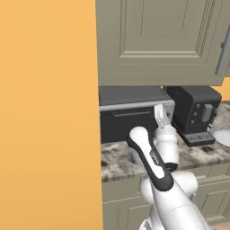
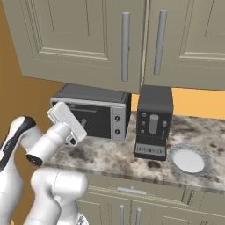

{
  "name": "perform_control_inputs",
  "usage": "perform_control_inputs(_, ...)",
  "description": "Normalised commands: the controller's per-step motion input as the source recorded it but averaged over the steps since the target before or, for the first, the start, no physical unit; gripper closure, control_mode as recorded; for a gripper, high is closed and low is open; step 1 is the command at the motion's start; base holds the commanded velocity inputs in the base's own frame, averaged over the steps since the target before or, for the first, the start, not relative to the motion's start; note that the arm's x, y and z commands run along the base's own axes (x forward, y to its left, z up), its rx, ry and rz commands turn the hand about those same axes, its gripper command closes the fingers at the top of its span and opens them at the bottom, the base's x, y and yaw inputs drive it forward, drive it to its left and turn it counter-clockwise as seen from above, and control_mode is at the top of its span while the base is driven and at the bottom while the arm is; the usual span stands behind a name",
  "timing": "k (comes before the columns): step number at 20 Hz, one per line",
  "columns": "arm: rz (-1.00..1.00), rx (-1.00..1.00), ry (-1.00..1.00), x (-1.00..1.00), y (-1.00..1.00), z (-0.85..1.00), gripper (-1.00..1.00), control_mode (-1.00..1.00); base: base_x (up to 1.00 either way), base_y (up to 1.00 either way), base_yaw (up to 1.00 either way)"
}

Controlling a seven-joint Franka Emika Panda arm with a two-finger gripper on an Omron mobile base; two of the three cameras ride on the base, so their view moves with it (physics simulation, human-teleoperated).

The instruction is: Pull the toaster oven rack outwards. Pick up the baguette from the plate and place it on the toaster oven rack. Close the toaster oven door fully and set the temperature to the lowest setting.

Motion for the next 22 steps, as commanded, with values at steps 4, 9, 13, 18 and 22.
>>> perform_control_inputs(4,0.06,0.0,0.03,-0.86,-0.31,0.53,-1.0,-1.0,0.0,0.0,0.0)
perform_control_inputs(9,0.02,-0.01,0.06,-0.52,-0.25,0.49,-1.0,-1.0,0.0,0.0,0.0)
perform_control_inputs(13,0.0,0.18,0.18,-0.11,-0.19,0.11,-1.0,-1.0,0.0,0.0,0.0)
perform_control_inputs(18,-0.07,0.59,0.22,-0.11,0.0,0.0,-1.0,-1.0,0.0,0.0,0.0)
perform_control_inputs(22,-0.2,0.7,0.17,-0.14,0.05,0.0,-1.0,-1.0,0.0,0.0,0.0)
